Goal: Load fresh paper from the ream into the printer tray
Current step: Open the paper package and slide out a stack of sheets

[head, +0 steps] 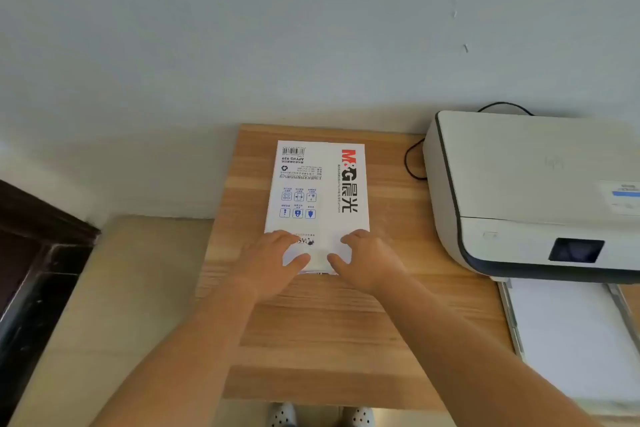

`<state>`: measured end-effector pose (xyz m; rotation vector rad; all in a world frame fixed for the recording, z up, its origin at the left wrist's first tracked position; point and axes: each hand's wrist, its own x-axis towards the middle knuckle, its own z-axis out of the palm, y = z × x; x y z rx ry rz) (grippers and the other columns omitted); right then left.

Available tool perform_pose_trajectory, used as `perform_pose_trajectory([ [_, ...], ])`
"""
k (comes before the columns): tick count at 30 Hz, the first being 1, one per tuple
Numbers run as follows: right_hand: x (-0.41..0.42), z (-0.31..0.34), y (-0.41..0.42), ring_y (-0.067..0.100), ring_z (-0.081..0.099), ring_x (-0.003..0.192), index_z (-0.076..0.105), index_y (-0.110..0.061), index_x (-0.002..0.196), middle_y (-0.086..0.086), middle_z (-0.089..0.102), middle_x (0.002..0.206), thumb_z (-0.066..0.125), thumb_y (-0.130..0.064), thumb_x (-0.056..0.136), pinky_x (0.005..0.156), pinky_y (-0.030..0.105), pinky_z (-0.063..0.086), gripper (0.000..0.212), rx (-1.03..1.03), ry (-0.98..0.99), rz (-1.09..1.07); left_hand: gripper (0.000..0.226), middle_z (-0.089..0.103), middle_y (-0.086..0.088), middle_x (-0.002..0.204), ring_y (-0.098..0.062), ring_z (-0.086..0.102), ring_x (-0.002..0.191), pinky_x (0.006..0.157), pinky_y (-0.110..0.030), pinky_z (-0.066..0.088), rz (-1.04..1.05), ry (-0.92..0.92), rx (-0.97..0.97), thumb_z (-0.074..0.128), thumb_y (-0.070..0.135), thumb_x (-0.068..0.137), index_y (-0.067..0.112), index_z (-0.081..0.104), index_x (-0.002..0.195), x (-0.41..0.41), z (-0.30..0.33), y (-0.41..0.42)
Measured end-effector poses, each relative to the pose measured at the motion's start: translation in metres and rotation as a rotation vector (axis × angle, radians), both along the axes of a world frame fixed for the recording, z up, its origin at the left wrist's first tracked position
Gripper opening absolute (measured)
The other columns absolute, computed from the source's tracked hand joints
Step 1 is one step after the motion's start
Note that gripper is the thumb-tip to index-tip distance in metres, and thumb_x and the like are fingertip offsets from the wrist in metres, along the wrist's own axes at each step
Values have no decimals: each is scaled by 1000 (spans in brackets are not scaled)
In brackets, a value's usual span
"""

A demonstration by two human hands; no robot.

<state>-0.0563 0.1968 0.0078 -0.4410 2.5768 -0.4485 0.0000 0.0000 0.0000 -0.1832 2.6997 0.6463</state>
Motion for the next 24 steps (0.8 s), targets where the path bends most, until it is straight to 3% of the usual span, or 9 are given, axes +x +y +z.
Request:
perform_pose_trajectory([
  [12,4,-21,-29,22,46,117,59,-17,125,1,54,127,48,-40,94,98,37,40,40,118,144,85,56,34,11,149,-11,28,137,113,-36,22,-25,13,-60,37,57,92,29,39,140,18,-5,-27],
  [24,3,-40,-41,21,48,108,65,-17,111,-1,56,116,48,-18,91,93,34,37,26,111,214,2,55,35,11,147,-11,28,136,113,-37,22,-53,12,-74,38,56,92,28,39,139,21,-9,-42],
])
